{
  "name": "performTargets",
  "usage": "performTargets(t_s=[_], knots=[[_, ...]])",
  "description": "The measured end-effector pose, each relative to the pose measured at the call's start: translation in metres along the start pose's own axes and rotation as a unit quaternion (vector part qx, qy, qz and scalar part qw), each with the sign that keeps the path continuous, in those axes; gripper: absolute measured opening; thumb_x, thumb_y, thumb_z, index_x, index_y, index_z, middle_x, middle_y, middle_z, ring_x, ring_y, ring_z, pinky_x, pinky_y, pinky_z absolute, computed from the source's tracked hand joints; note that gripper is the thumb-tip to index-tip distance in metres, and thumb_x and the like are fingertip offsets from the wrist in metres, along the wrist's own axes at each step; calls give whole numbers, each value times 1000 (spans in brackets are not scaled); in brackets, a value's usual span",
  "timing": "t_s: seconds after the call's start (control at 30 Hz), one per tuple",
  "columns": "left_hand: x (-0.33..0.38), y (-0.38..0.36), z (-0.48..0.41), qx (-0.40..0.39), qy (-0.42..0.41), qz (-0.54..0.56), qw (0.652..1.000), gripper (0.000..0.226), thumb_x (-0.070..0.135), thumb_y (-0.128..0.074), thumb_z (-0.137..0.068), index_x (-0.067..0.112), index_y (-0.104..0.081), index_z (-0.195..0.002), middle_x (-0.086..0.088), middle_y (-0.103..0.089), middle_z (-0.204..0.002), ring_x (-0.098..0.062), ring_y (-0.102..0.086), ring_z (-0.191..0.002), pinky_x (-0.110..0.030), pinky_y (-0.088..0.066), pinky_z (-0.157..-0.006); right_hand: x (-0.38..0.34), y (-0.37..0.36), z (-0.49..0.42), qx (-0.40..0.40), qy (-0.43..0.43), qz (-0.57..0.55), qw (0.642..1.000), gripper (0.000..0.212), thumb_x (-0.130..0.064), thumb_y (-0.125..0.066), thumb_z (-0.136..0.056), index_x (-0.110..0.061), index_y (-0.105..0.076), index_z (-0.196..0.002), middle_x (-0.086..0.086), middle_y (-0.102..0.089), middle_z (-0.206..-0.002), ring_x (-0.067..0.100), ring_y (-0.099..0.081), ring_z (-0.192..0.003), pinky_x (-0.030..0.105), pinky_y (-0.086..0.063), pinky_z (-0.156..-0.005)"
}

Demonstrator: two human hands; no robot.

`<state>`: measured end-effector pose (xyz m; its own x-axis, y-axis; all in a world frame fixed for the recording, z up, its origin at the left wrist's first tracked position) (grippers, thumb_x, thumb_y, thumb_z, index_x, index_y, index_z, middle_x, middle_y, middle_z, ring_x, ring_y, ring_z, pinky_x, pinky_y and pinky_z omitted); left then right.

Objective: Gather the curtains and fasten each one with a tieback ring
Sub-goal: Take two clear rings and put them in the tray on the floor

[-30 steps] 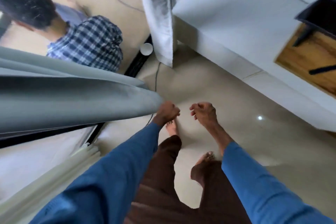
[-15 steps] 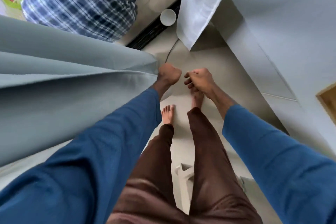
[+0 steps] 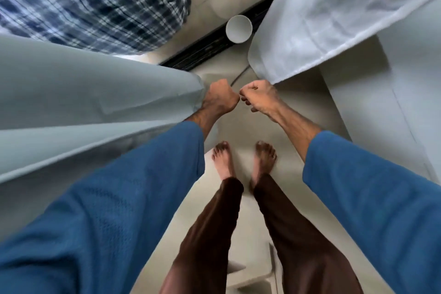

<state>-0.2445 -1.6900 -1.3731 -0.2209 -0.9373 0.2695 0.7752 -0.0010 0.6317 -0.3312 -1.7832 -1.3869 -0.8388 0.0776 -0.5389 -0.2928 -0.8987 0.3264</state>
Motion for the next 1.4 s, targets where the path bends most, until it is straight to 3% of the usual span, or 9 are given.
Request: performTargets(t_s=[0.13, 0.23, 0.33, 0.47, 0.57, 0.63, 0.83, 1.1, 1.4], knots=[[-17, -3, -65, 66, -32, -15, 997, 33, 15, -53, -91, 0, -56, -120, -21, -60, -124, -38, -54, -121, -40, -43, -100, -6, -25, -78, 23, 17, 52, 998, 24, -23, -65, -90, -15, -76, -109, 7, -77, -107, 22, -71, -95, 37, -59, -88], [-26, -11, -112, 102, -73, -68, 990, 40, 13, -52, -91, -2, -49, -128, -23, -56, -127, -38, -51, -123, -40, -36, -105, 1, -40, -138, 47, 8, 56, 997, 24, -28, -67, -91, -17, -75, -110, 6, -76, -108, 25, -72, -97, 25, -52, -79], [-30, -21, -158, 123, -86, -128, 980, 46, 10, -50, -88, -1, -45, -132, -20, -52, -132, -35, -47, -126, -38, -35, -110, 8, -49, -191, 77, 4, 7, 997, 30, -33, -61, -95, -9, -76, -105, 13, -76, -107, 31, -72, -99, 36, -58, -86], [-37, -44, -210, 129, -94, -168, 973, 52, 13, -56, -85, 0, -44, -133, -19, -48, -135, -34, -43, -129, -40, -41, -107, 7, -53, -254, 112, 7, -61, 992, 60, -48, -46, -102, 7, -68, -110, 24, -73, -106, 37, -71, -99, 52, -58, -87], [-46, -62, -236, 128, -97, -159, 974, 56, 15, -61, -82, 1, -43, -133, -18, -47, -136, -34, -43, -128, -42, -48, -100, 2, -55, -291, 122, -5, -109, 987, 57, -52, -42, -103, -1, -61, -121, 18, -74, -99, 30, -73, -83, 40, -62, -63], [-52, -69, -243, 129, -99, -155, 974, 54, 14, -60, -82, 1, -44, -132, -19, -47, -134, -34, -45, -126, -43, -50, -97, 1, -57, -309, 144, -13, -137, 980, 51, -49, -42, -103, -4, -60, -120, 15, -75, -86, 23, -68, -64, 27, -49, -44], [-80, -72, -249, 124, -118, -181, 968, 46, 11, -55, -82, 2, -47, -127, -18, -49, -131, -33, -47, -121, -41, -50, -96, 9, -75, -340, 133, -49, -165, 976, 39, -30, -41, -101, -3, -63, -118, 11, -74, -78, 13, -54, -41, 14, -33, -35], [-102, -47, -198, 89, -61, -109, 988, 40, 8, -51, -86, -2, -48, -124, -21, -50, -130, -35, -47, -124, -43, -47, -97, 37, -91, -248, 101, -64, -131, 984, 35, -18, -42, -97, 1, -69, -107, 8, -68, -68, 8, -50, -32, 12, -30, -30], [-77, -1, 11, -38, -38, -127, 990, 31, 15, -51, -92, 3, -54, -121, -20, -55, -130, -37, -52, -123, -42, -45, -101, 32, -61, -7, 62, -134, -70, 987, 34, -24, -49, -92, -6, -73, -76, 4, -68, -53, 18, -56, -40, 19, -38, -35]])
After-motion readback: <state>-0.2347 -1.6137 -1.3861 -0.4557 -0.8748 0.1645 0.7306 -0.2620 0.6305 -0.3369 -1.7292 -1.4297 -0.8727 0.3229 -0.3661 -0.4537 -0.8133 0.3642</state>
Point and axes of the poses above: each hand's wrist, its own z-axis away from the middle knuckle, its own y-axis out of the back of the hand, x = y × z, the point moved 2 cm from there along -z, towards the middle knuckle
